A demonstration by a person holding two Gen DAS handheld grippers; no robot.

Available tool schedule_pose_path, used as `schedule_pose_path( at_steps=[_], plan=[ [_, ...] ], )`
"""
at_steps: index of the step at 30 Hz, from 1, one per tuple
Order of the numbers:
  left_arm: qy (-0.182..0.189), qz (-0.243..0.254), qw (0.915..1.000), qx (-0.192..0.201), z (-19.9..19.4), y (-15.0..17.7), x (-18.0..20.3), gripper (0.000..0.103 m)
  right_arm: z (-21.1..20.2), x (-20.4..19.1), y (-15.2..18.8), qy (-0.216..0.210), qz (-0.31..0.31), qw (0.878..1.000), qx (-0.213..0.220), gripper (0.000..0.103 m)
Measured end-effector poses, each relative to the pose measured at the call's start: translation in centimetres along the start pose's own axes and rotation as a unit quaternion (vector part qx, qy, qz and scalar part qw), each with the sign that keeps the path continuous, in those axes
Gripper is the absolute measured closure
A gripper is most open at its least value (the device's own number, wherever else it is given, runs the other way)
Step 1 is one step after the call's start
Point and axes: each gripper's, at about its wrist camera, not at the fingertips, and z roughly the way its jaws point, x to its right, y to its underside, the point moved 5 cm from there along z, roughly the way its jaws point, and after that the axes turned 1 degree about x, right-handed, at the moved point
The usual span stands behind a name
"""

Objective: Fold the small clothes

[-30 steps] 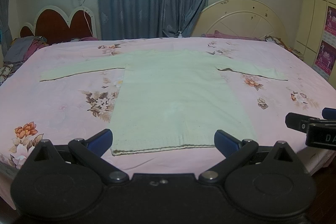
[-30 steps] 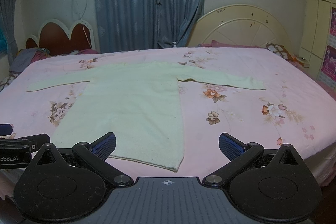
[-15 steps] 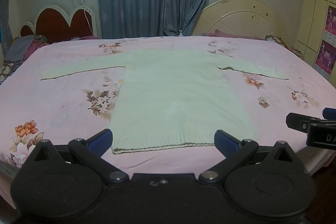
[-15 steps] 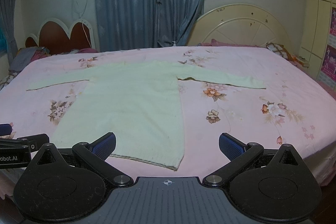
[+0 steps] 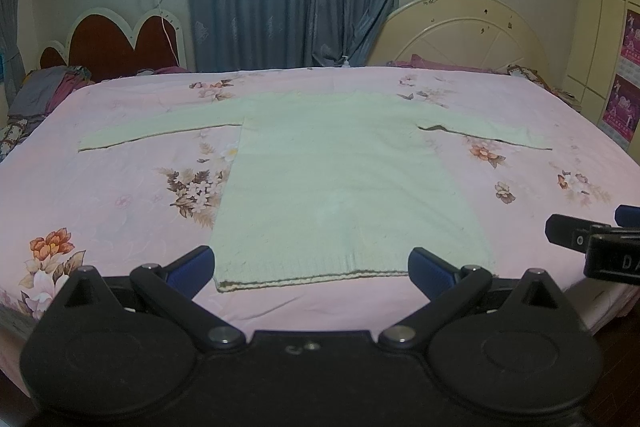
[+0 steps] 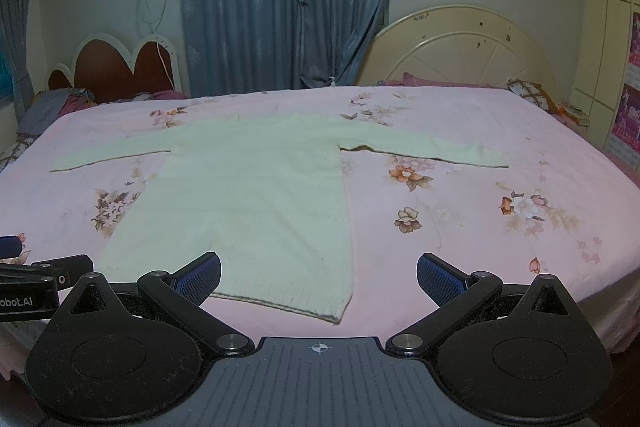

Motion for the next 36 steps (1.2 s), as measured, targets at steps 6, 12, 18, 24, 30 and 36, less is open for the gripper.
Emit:
schedule_pose_path(
  at_steps=[6,12,18,24,30,36],
  plan=[
    [-0.001,-0.007,1.0,-0.001,0.1,0.0,-0.2,0.0,0.1,0.0,0.0,0.001,0.001,1.0,0.0,0.0],
    [-0.004,-0.003,1.0,0.001,0.8,-0.3,-0.5,0.0,1.0,0.0,0.1,0.005,0.006,1.0,-0.005,0.0],
    [0.0,0.003,1.0,0.003,2.4,-1.4,-0.7,0.0,2.1,0.1,-0.8,0.014,0.012,1.0,-0.006,0.0],
    [0.006,0.011,0.9999,0.001,5.0,-2.7,-1.0,0.0,4.5,0.5,-2.1,0.029,0.019,0.999,-0.007,0.0],
    [0.014,0.018,0.9997,0.0,8.5,-4.9,-1.7,0.0,7.8,0.5,-3.9,0.042,0.021,0.999,-0.009,0.0],
    [0.023,0.024,0.9994,0.011,10.8,-7.8,-2.8,0.0,10.5,0.1,-6.6,0.055,0.024,0.998,0.0,0.0]
  ],
)
